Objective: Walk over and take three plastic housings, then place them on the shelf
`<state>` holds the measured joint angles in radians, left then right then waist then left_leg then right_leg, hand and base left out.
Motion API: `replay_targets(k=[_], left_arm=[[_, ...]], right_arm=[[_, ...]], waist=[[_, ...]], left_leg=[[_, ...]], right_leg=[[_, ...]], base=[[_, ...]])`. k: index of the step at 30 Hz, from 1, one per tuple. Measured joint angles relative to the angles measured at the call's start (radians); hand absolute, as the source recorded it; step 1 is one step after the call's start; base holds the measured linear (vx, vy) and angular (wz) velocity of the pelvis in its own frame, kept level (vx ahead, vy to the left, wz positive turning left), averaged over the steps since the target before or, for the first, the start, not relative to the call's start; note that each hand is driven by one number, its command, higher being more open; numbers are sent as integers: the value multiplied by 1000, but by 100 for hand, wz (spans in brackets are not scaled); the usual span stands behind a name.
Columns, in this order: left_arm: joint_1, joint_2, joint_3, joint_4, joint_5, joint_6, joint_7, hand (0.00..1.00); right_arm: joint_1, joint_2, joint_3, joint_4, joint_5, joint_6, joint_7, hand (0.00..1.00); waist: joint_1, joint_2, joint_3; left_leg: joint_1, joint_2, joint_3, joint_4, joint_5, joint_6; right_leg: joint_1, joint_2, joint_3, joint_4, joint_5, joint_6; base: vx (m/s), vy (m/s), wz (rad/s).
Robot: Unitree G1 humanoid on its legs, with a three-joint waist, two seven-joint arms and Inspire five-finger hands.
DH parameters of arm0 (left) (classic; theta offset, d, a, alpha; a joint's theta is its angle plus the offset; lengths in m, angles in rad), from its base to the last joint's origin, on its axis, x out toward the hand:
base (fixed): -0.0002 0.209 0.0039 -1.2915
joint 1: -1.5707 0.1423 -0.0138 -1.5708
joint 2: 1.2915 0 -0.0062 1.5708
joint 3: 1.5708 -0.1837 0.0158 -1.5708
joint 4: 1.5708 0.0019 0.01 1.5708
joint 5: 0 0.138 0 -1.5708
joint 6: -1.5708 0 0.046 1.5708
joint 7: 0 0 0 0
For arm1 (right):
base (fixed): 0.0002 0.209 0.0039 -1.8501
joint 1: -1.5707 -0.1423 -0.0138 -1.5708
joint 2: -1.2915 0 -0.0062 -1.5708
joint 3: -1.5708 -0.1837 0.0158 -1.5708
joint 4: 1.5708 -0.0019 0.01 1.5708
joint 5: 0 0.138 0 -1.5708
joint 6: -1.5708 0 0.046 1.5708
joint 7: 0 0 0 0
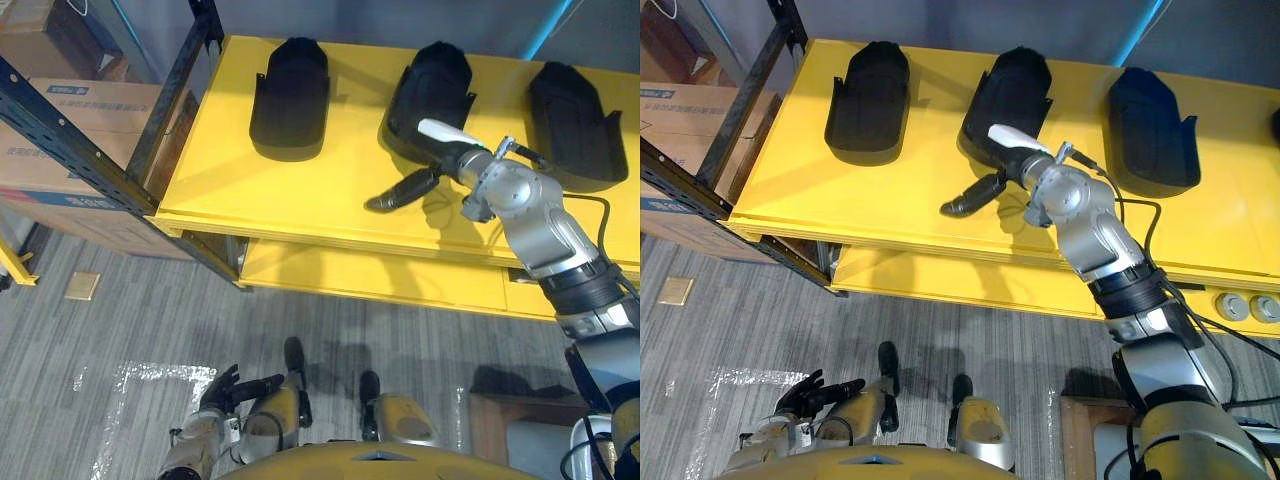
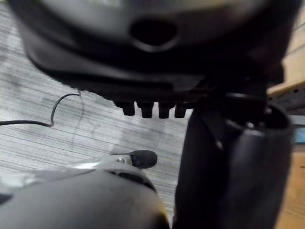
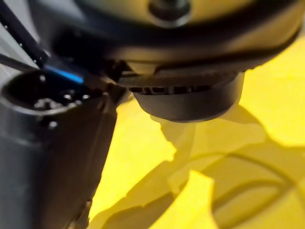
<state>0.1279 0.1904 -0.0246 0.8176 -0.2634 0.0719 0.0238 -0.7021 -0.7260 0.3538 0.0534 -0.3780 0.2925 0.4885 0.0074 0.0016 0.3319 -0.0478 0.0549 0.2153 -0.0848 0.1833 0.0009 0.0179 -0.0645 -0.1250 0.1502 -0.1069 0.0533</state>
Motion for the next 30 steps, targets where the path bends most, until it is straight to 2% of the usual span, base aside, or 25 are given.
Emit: replay_targets(k=[5, 13, 16, 18, 22, 26, 30], left_arm=[[4, 16, 0, 6, 0, 4, 0, 100], [4, 17, 0, 8, 0, 2, 1, 100], [4, 16, 0, 8, 0, -1, 1, 100], [4, 16, 0, 8, 0, -2, 1, 100], [4, 16, 0, 8, 0, -3, 0, 100], [4, 16, 0, 7, 0, -5, -1, 100], [4, 15, 0, 5, 0, -6, -3, 100]], right_arm=[[60, -39, 0, -42, 0, -44, 49, 100], [78, -71, 17, -60, -39, -82, 42, 100], [78, -71, 28, -49, -90, -114, 5, 100], [78, -72, 29, -35, -155, -165, -40, 100], [78, -108, 31, -19, -188, -262, -111, 100], [69, -138, 30, -9, -229, -326, -194, 100], [46, -158, 27, 16, -246, -346, -233, 100]], waist=[[-9, -28, -17], [-8, -30, -18], [-5, -30, -18], [-2, -30, -18], [2, -30, -18], [5, -30, -18], [12, -30, -18]], left_leg=[[4, 0, 12, -3, -2, -1], [4, 0, 15, -4, -8, -7], [2, 0, 15, -4, -8, -6], [2, 0, 14, -4, -7, -5], [-3, -1, 3, -4, -3, 2], [-12, -3, -9, -4, 0, 4], [-14, -6, -16, -3, 0, 5]], right_leg=[[-2, 0, 14, -1, 2, 1], [1, 0, 17, -11, 12, 2], [1, 0, 17, -12, 12, 3], [1, 0, 15, -12, 12, 3], [2, 0, 2, -12, 12, 3], [0, 0, -9, -13, 12, 3], [1, -2, -16, -13, 12, 3]], base=[[2, 14, -7], [0, 6, -1], [0, 0, 0], [0, 0, 0], [14, -1, 8], [15, 3, 9], [18, 12, 6]])
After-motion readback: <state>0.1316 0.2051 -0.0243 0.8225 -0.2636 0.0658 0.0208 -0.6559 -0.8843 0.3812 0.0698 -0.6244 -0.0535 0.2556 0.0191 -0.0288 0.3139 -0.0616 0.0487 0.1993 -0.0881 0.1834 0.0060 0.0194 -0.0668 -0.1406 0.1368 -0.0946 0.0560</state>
